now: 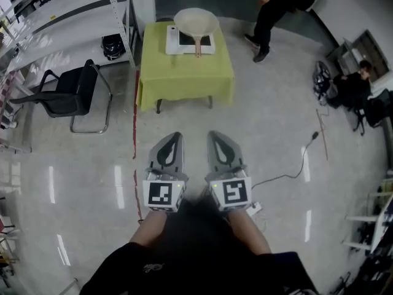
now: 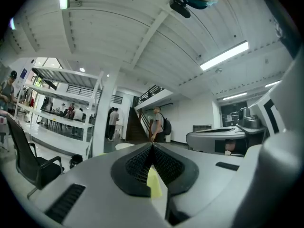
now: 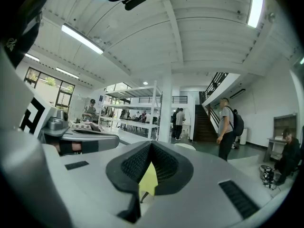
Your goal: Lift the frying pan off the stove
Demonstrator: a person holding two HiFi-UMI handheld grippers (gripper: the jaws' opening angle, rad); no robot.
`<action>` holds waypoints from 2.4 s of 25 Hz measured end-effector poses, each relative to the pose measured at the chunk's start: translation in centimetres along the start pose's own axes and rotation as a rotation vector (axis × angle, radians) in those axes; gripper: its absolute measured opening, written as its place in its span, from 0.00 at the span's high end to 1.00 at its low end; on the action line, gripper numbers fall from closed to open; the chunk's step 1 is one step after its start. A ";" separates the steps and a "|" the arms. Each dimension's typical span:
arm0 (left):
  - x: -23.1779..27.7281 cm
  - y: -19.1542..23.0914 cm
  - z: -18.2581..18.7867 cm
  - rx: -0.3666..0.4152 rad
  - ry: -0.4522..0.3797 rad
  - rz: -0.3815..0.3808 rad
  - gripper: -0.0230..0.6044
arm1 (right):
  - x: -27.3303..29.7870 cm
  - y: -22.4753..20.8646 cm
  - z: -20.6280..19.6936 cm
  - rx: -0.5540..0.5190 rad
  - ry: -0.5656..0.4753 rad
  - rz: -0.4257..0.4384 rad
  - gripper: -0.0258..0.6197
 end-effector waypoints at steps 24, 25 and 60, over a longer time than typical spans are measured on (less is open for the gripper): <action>15.9 9.1 -0.3 0.006 0.080 0.070 0.89 | 16.4 -9.2 -7.3 0.076 0.074 0.043 0.94; 17.5 9.2 -0.2 0.007 0.091 0.065 0.89 | 17.7 -10.3 -7.7 0.081 0.073 0.043 0.94; 49.6 13.2 -3.9 -0.149 0.386 0.101 0.89 | 39.0 -28.4 -19.0 0.170 0.165 0.286 0.94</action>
Point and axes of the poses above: the fingertips, and each gripper's own axes: x forward along the fingers, y to its left, z out of its top, the point moved 4 cm from there along -x, backward along the fingers, and after that the axes turned 15 degrees about -x, right-handed, at the moved point
